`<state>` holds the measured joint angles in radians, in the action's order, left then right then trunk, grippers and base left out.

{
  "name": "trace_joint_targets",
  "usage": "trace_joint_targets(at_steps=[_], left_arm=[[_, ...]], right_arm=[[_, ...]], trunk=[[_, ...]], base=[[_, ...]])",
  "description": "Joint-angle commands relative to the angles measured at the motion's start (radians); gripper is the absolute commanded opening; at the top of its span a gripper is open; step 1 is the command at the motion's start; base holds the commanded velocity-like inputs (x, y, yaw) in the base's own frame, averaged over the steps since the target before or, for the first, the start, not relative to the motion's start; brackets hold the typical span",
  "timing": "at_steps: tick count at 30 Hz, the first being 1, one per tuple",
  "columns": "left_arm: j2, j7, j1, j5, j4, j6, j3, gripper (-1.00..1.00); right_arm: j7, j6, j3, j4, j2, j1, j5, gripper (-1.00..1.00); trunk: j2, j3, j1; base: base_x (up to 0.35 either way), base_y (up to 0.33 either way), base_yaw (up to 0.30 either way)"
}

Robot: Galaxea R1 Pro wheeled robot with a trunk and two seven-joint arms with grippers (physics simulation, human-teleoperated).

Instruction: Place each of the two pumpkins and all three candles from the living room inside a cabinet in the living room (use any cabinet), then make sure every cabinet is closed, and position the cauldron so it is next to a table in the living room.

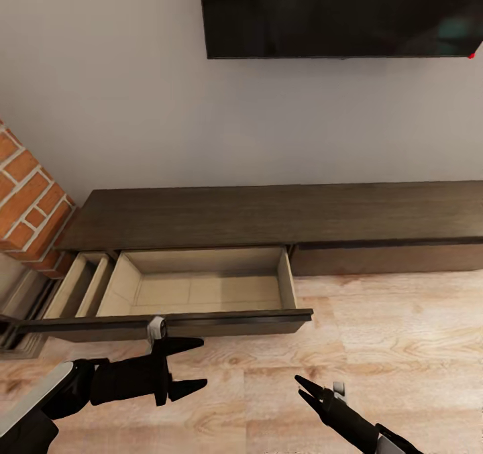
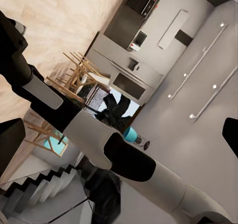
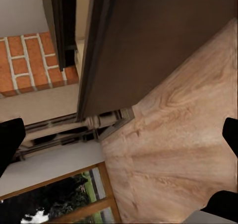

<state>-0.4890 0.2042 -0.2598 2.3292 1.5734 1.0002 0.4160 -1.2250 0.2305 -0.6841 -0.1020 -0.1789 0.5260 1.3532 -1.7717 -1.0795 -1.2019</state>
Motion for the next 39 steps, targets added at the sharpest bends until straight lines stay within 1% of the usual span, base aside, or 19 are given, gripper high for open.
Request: trace_joint_targets(at_steps=[1,8,19,24,31,39], left_arm=[[0.000,0.009,-0.001,0.010,0.001,0.000,0.001,1.00],[0.002,0.009,-0.001,0.004,0.001,0.000,0.003,1.00],[0.007,0.011,-0.001,-0.008,0.002,0.000,0.003,1.00],[0.006,0.008,-0.001,-0.008,0.003,0.000,-0.002,1.00],[0.007,0.009,-0.001,-0.007,0.005,0.000,-0.002,1.00],[0.007,0.010,-0.001,-0.007,0.001,-0.001,-0.003,1.00]], right_arm=[[0.000,0.010,-0.007,-0.001,-0.001,0.000,0.011,1.00],[0.002,0.010,-0.007,-0.001,-0.002,0.000,0.011,1.00],[0.002,0.010,-0.008,0.002,-0.002,0.000,0.011,1.00],[0.003,0.010,-0.008,0.003,-0.002,0.000,0.011,1.00],[0.002,-0.019,-0.008,0.016,-0.001,0.000,0.011,1.00],[0.002,-0.058,-0.007,0.022,-0.001,-0.001,0.012,1.00]], trunk=[[0.000,-0.001,0.001],[0.000,-0.001,0.001],[0.000,-0.001,0.001],[0.000,-0.001,0.001],[0.049,0.021,0.027],[0.105,0.046,0.058]], base=[[-0.255,-0.212,0.248],[-0.165,-0.284,0.278],[-0.015,-0.337,0.289],[-0.014,-0.126,0.290],[-0.001,-0.010,0.271],[0.000,-0.001,0.048]])
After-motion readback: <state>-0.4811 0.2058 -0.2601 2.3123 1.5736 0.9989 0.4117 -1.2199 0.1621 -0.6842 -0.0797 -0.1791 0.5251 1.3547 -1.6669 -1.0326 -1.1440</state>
